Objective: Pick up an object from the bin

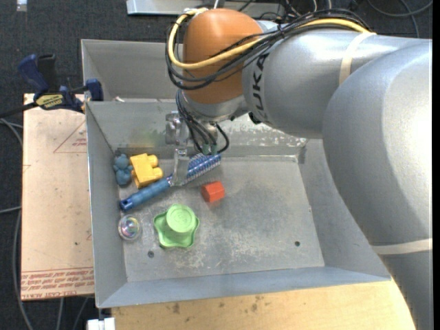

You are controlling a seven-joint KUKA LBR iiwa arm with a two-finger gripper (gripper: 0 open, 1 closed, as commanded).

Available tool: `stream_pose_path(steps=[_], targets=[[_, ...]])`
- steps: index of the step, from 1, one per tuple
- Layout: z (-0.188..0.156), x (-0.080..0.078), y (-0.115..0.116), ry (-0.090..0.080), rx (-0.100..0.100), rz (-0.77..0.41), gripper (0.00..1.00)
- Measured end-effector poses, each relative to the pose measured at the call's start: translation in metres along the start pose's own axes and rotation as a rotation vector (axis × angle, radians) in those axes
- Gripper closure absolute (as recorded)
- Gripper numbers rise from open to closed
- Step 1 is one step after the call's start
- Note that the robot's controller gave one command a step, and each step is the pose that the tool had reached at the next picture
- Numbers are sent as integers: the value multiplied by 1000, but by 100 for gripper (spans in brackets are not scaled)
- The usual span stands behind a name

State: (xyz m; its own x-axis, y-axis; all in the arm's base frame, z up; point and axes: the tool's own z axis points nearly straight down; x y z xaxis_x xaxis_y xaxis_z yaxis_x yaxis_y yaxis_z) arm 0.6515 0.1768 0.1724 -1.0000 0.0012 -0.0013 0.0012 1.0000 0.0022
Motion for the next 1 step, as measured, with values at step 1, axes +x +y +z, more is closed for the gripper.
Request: stream_pose_path(steps=[1], targets=[[81, 19, -24, -6, -1, -134, 0]])
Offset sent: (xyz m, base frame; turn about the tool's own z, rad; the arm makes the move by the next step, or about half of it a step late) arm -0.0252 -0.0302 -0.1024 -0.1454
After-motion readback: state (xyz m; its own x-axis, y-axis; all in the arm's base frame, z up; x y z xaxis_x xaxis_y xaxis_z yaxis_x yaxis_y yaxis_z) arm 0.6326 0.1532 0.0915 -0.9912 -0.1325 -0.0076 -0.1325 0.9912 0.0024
